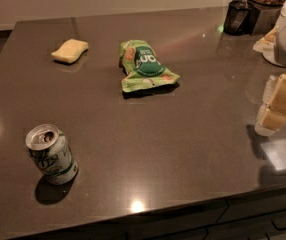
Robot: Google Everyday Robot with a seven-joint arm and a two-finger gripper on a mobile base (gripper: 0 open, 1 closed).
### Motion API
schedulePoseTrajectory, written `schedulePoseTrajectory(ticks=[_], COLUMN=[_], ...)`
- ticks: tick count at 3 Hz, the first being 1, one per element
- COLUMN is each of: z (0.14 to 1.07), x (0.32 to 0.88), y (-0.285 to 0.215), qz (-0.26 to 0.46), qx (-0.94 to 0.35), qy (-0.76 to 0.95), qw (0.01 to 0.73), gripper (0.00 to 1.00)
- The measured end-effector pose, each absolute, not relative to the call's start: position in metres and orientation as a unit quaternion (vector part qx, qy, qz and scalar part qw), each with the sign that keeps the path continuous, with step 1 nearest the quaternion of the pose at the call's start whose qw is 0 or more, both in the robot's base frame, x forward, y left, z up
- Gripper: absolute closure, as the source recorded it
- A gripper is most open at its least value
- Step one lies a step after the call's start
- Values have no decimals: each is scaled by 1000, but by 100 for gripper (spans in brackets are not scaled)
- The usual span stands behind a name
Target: Move green rice chip bag near 7up can
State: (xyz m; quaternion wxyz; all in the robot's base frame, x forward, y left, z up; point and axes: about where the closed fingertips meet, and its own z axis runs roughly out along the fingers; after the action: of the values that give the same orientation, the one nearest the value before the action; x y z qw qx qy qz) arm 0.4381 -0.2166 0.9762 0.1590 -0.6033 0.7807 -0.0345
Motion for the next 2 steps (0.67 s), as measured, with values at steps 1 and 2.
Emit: schedulePoseTrajectory(ticks=[1, 2], z=[976, 974], x=[438, 466], y=[-217, -208], qz=[-34, -52], qx=[-603, -594], qy=[781, 786], qw=[159, 162], gripper=[0, 0])
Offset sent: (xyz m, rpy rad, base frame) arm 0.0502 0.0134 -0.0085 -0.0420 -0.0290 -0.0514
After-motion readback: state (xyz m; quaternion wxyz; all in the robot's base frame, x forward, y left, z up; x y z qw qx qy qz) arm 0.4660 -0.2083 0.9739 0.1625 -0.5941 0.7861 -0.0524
